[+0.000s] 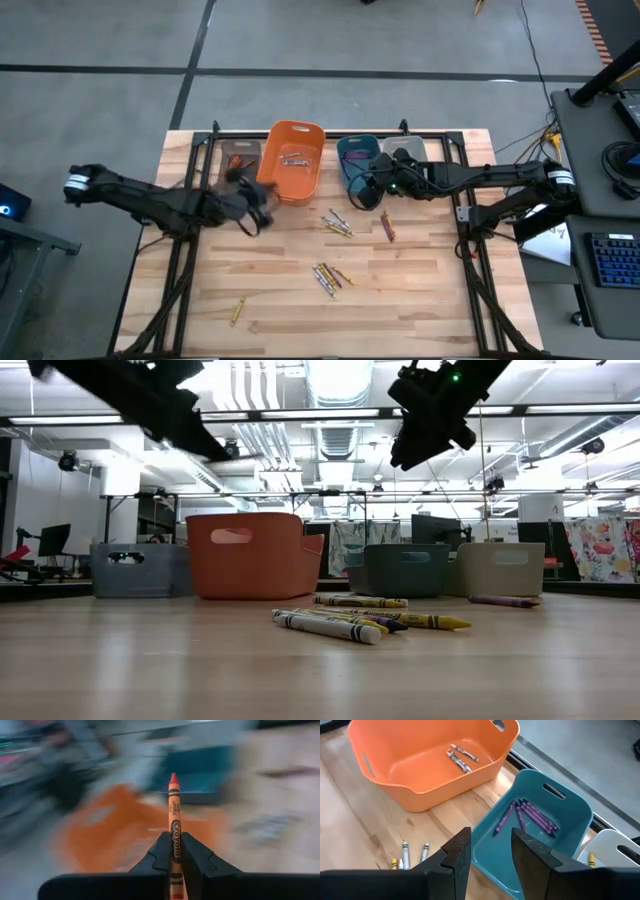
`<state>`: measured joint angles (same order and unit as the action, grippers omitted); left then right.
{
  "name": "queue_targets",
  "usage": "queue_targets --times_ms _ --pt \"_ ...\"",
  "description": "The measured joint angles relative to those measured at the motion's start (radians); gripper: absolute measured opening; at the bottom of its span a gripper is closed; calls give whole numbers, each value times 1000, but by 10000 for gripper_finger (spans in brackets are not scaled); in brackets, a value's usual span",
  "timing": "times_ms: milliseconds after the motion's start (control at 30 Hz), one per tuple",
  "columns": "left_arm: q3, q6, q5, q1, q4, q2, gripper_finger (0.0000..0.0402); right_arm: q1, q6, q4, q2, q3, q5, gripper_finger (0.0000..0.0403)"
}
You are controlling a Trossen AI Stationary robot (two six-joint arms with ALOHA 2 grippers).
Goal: Sort crayons
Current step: Put the orange crayon into the black bin, then put the white crayon into the orange bin
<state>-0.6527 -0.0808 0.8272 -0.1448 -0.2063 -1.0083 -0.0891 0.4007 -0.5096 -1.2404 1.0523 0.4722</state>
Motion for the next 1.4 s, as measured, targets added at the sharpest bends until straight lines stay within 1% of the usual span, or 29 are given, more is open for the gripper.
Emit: queue_targets --times_ms 67,100,200,300,400,500,600,667,733,833,1000,1200,1400 --pt "-46 -46 109 31 -141 42 1 0 0 7 0 0 0 133" --pt "-66 -65 131 55 -210 59 1 0 0 11 0 0 0 134" --pt "-98 -112 118 158 -359 96 0 0 -1 24 0 0 0 134" --pt "-96 -160 39 294 -449 104 0 0 -2 22 0 0 0 131" --pt "-71 -184 -68 432 -464 93 0 0 -2 22 0 0 0 127" --pt "-44 -190 -116 556 -462 62 0 0 -4 22 0 0 0 125" --pt "-34 -169 -171 659 -465 18 0 0 -4 22 0 0 0 127" --pt "-34 -143 -218 702 -449 -13 0 0 -4 22 0 0 0 129" --pt "-35 -116 -236 728 -441 -43 0 0 -4 22 0 0 0 131" --pt "-41 -89 -236 758 -436 -83 2 0 -4 21 0 0 0 132" --pt "-41 -81 -236 776 -438 -144 10 0 -4 21 0 0 0 127" --pt "-42 -81 -235 776 -437 -193 37 0 -4 21 0 0 0 128" --pt "-42 -81 -234 775 -433 -201 62 0 -1 21 0 0 0 135"
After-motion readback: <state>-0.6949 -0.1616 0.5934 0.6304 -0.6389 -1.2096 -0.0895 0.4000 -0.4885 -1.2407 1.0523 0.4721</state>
